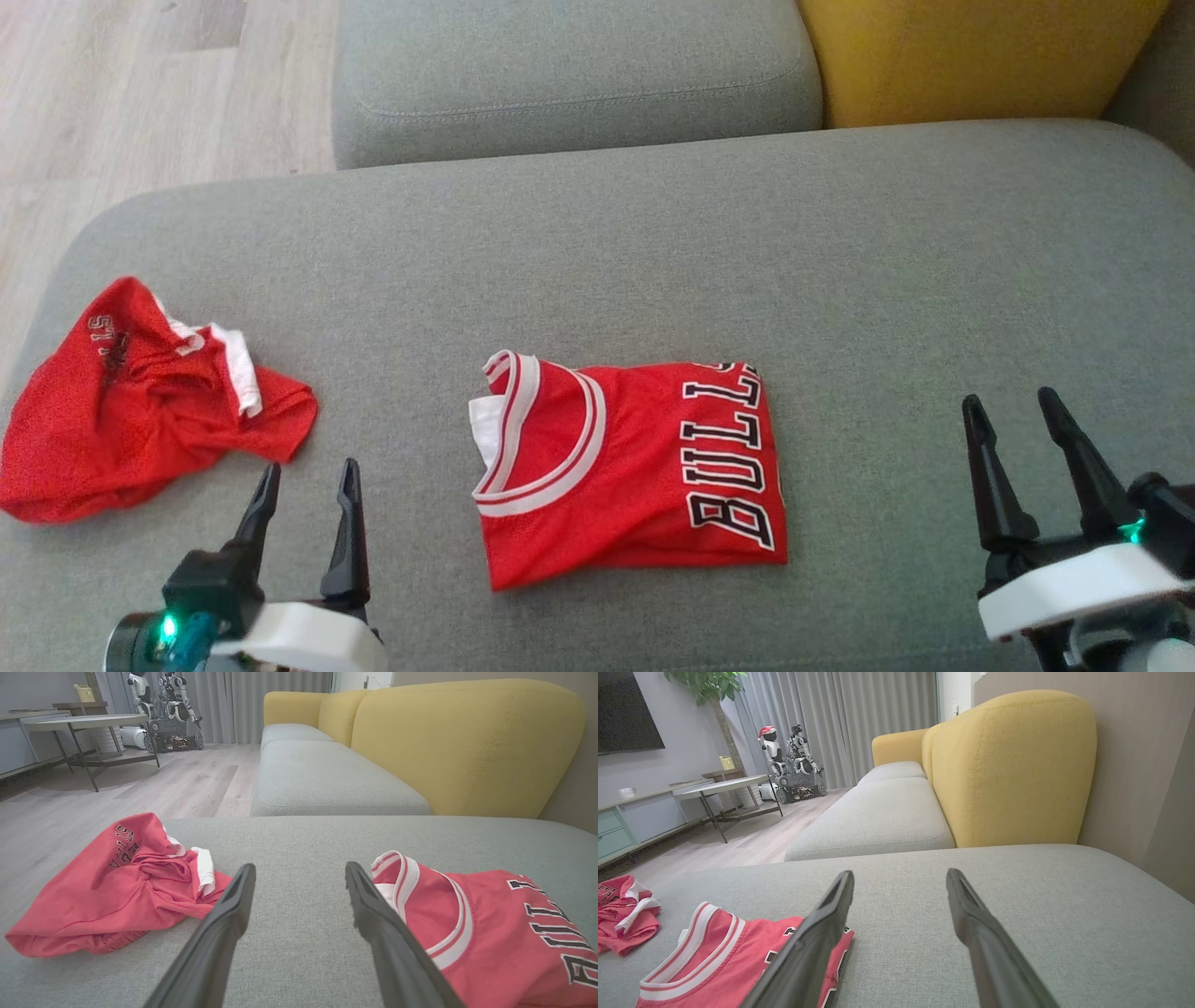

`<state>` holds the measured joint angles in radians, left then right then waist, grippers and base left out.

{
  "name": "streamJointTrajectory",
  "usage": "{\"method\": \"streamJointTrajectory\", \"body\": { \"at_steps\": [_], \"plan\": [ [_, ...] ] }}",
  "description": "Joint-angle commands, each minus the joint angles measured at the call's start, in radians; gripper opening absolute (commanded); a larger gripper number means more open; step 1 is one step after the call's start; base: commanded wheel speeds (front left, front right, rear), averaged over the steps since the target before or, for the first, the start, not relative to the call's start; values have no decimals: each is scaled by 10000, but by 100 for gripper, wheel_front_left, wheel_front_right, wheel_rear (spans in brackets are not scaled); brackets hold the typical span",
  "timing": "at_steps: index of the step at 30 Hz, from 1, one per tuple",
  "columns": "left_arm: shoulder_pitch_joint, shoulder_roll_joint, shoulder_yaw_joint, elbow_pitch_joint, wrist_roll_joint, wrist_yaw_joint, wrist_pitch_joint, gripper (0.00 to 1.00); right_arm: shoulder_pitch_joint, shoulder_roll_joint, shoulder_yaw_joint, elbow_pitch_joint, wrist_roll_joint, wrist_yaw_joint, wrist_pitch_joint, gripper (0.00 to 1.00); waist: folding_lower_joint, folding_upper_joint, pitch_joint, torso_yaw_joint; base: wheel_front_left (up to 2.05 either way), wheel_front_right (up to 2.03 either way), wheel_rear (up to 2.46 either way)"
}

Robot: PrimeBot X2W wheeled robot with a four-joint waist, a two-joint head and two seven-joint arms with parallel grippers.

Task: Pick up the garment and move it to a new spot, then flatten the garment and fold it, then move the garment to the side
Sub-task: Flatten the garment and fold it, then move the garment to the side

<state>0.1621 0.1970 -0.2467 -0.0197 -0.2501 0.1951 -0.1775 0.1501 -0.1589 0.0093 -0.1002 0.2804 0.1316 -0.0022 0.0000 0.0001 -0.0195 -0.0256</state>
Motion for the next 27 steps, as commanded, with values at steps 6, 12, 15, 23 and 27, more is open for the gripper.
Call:
{"method": "streamJointTrajectory", "body": {
  "at_steps": [6, 12, 15, 23, 27],
  "plan": [
    [-397, 185, 416, -373, -70, 142, -87, 100, -248, -111, 263, -329, -43, -9, 45, 100, 0, -1, -33, 13, 0, 0, 0],
    [-411, 195, 385, -380, -87, 167, -91, 100, -266, -125, 280, -333, -66, -9, 28, 100, 0, -1, -15, 30, 0, 0, 0],
    [-420, 207, 367, -376, -89, 185, -94, 100, -274, -122, 284, -336, -88, -9, 28, 100, 0, -1, -18, 45, 0, 0, 0],
    [-439, 241, 332, -348, -133, 205, -106, 100, -283, -95, 281, -295, -89, -9, 37, 100, 0, -1, -22, 75, 0, 0, 0],
    [-438, 244, 303, -370, -138, 236, -110, 100, -257, -106, 273, -257, -76, -9, 22, 100, 0, -1, -11, 101, 0, 0, 0]
  ]
}}
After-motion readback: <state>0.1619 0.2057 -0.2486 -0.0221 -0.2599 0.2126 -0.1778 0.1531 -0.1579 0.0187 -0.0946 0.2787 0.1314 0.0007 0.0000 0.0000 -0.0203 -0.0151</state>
